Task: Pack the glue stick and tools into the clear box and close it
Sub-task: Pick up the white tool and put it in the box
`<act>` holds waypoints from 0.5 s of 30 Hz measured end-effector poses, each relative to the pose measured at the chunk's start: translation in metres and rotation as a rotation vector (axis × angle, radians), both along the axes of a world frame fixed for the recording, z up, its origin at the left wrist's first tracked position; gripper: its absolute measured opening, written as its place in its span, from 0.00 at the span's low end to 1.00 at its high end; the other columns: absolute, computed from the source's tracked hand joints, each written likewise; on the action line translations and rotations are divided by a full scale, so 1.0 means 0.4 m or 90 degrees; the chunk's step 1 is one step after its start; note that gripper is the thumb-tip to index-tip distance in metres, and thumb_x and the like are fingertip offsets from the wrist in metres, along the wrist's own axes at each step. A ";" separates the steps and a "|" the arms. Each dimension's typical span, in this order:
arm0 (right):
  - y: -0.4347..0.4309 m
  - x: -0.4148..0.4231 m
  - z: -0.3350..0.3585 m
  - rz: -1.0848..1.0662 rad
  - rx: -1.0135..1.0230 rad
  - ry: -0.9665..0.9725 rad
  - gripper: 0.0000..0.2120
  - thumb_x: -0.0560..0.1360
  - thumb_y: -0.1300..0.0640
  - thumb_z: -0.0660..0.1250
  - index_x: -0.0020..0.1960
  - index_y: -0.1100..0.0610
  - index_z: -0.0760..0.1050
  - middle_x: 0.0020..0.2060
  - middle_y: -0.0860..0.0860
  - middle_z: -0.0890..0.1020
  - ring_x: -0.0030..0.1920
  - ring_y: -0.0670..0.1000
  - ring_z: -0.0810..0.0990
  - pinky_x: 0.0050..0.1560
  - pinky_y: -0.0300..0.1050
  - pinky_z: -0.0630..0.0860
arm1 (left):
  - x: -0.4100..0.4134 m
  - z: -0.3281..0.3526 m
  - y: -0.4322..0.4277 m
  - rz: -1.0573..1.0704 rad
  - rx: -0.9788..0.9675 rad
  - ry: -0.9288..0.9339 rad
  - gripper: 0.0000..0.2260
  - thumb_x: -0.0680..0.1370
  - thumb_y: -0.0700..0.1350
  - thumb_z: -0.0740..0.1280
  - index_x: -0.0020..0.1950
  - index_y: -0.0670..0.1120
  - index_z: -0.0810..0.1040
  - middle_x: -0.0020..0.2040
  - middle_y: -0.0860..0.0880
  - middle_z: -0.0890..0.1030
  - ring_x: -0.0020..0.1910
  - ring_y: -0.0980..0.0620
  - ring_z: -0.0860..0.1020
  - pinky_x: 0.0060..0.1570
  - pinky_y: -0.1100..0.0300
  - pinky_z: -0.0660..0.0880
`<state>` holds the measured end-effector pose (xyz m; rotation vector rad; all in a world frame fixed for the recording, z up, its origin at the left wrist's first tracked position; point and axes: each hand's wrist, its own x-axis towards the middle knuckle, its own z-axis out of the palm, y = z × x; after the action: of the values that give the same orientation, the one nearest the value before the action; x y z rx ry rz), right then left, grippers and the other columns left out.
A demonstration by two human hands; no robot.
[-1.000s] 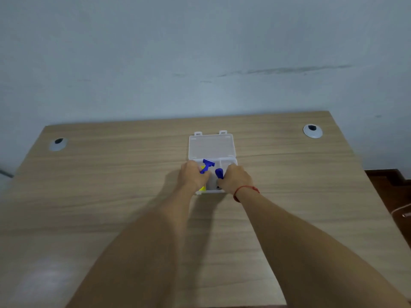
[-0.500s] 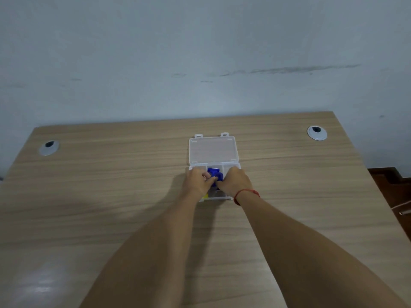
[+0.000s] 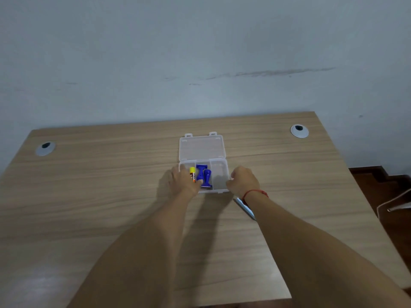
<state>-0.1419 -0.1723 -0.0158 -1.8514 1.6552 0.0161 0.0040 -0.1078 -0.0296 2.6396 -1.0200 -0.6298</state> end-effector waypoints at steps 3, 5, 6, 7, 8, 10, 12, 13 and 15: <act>0.027 -0.062 -0.022 0.008 0.016 0.052 0.20 0.71 0.54 0.70 0.60 0.61 0.74 0.60 0.59 0.77 0.60 0.61 0.78 0.59 0.53 0.77 | -0.025 -0.010 0.023 0.018 0.029 0.058 0.37 0.71 0.55 0.73 0.72 0.39 0.64 0.70 0.41 0.69 0.70 0.42 0.69 0.65 0.51 0.68; 0.046 -0.092 -0.046 0.013 0.040 0.078 0.22 0.71 0.53 0.71 0.61 0.61 0.73 0.61 0.60 0.76 0.61 0.62 0.77 0.60 0.53 0.77 | -0.038 -0.011 0.030 0.025 0.023 0.066 0.36 0.72 0.54 0.72 0.72 0.37 0.63 0.71 0.41 0.68 0.70 0.42 0.69 0.65 0.52 0.69; 0.054 -0.101 -0.057 0.018 0.047 0.086 0.22 0.71 0.54 0.71 0.62 0.61 0.73 0.62 0.61 0.75 0.62 0.62 0.77 0.61 0.53 0.76 | -0.041 -0.009 0.031 0.033 0.017 0.068 0.37 0.72 0.54 0.72 0.73 0.37 0.62 0.71 0.41 0.68 0.71 0.42 0.69 0.65 0.52 0.68; 0.063 -0.107 -0.069 0.023 0.049 0.093 0.21 0.72 0.55 0.70 0.62 0.62 0.72 0.62 0.61 0.75 0.62 0.63 0.76 0.61 0.53 0.76 | -0.043 -0.010 0.033 0.039 0.014 0.073 0.38 0.72 0.54 0.72 0.74 0.37 0.61 0.72 0.41 0.67 0.71 0.42 0.68 0.65 0.52 0.68; 0.070 -0.110 -0.077 0.023 0.043 0.098 0.20 0.74 0.56 0.69 0.63 0.62 0.71 0.63 0.62 0.74 0.63 0.63 0.76 0.61 0.53 0.76 | -0.043 -0.011 0.034 0.040 0.015 0.080 0.40 0.72 0.54 0.72 0.75 0.36 0.59 0.73 0.41 0.66 0.72 0.42 0.68 0.66 0.52 0.68; 0.083 -0.113 -0.089 0.020 0.023 0.103 0.19 0.75 0.56 0.67 0.63 0.62 0.70 0.64 0.62 0.73 0.64 0.63 0.75 0.61 0.54 0.74 | -0.043 -0.012 0.038 0.039 0.019 0.091 0.41 0.72 0.54 0.73 0.76 0.36 0.58 0.74 0.41 0.66 0.72 0.42 0.67 0.65 0.51 0.68; 0.089 -0.113 -0.090 0.013 0.015 0.104 0.18 0.76 0.57 0.67 0.63 0.62 0.70 0.64 0.62 0.72 0.64 0.63 0.74 0.60 0.54 0.74 | -0.042 -0.011 0.042 0.035 0.027 0.090 0.41 0.72 0.55 0.73 0.76 0.37 0.58 0.74 0.42 0.65 0.72 0.42 0.67 0.65 0.51 0.69; 0.087 -0.112 -0.089 0.011 0.014 0.101 0.18 0.76 0.58 0.67 0.63 0.62 0.71 0.64 0.62 0.72 0.63 0.63 0.74 0.60 0.54 0.74 | -0.041 -0.011 0.044 0.033 0.030 0.089 0.41 0.72 0.55 0.73 0.75 0.37 0.58 0.74 0.42 0.66 0.72 0.42 0.68 0.65 0.51 0.69; 0.074 -0.104 -0.073 -0.007 0.005 0.077 0.17 0.75 0.58 0.68 0.61 0.63 0.72 0.61 0.62 0.74 0.61 0.63 0.76 0.58 0.53 0.75 | -0.041 -0.007 0.048 0.033 0.030 0.090 0.39 0.71 0.54 0.73 0.74 0.38 0.60 0.72 0.42 0.68 0.71 0.42 0.69 0.64 0.51 0.70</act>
<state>-0.1835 -0.1427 -0.0449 -1.8675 1.7451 0.1325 -0.0125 -0.0887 -0.0325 2.6087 -0.9039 -0.8262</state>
